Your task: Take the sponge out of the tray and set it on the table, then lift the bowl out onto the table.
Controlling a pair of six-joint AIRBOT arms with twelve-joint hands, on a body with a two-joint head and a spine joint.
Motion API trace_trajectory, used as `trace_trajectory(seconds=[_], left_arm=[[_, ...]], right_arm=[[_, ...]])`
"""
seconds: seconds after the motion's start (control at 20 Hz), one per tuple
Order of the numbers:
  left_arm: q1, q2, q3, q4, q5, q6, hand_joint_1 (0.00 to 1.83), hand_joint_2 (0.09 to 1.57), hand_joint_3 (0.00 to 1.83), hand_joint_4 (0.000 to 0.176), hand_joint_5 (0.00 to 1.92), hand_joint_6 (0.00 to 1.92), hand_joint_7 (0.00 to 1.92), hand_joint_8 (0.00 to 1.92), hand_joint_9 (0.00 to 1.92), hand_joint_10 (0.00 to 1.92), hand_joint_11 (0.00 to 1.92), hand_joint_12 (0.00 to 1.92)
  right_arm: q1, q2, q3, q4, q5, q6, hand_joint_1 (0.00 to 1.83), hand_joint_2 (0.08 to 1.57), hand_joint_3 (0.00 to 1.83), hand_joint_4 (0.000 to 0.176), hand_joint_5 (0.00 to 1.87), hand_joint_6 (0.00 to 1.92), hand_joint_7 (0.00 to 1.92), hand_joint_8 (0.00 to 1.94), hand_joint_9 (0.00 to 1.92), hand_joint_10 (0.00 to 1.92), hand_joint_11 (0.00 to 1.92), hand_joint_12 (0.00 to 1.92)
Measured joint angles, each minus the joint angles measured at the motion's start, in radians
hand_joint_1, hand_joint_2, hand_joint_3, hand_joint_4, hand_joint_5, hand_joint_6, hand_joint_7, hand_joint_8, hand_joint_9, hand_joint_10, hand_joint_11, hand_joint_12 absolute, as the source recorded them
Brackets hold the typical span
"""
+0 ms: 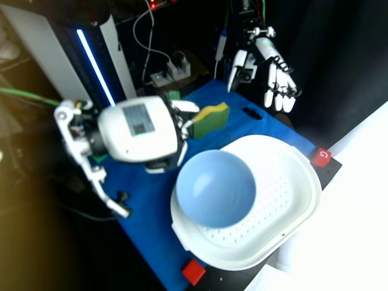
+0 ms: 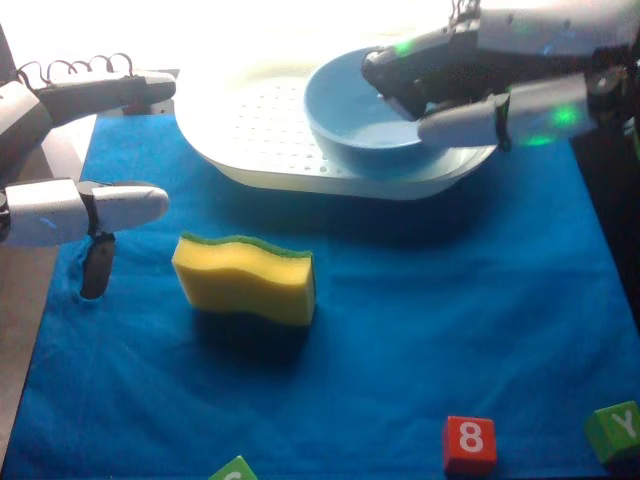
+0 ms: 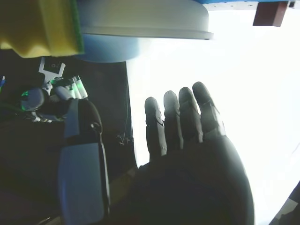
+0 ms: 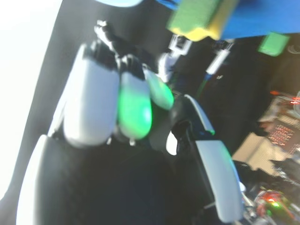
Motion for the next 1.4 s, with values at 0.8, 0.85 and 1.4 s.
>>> trace_trajectory(seconds=[0.8,0.85,1.4], left_arm=[[0.007,-0.001,-0.002,-0.007,-0.002,0.000,0.80,1.01,0.00,0.050,0.47,0.00,0.36,0.00,0.30,0.00,0.00,0.82],[0.007,-0.001,-0.002,-0.007,-0.002,0.000,0.79,1.01,0.00,0.054,0.47,0.00,0.36,0.00,0.30,0.00,0.00,0.82],[0.007,-0.001,-0.002,-0.007,-0.002,0.000,0.80,1.02,0.00,0.060,0.47,0.00,0.37,0.00,0.28,0.00,0.00,0.80]], right_arm=[[-0.003,-0.142,0.137,-0.016,-0.212,-0.056,0.27,1.20,0.00,0.000,0.56,0.01,0.50,0.01,0.52,0.01,0.09,1.09],[-0.003,-0.148,0.137,-0.037,-0.223,-0.049,0.24,1.21,0.00,0.000,0.56,0.00,0.50,0.00,0.53,0.01,0.10,1.06],[-0.003,-0.190,0.156,-0.167,-0.328,-0.021,0.31,1.29,0.00,0.000,0.60,0.01,0.54,0.00,0.59,0.00,0.15,1.00]])
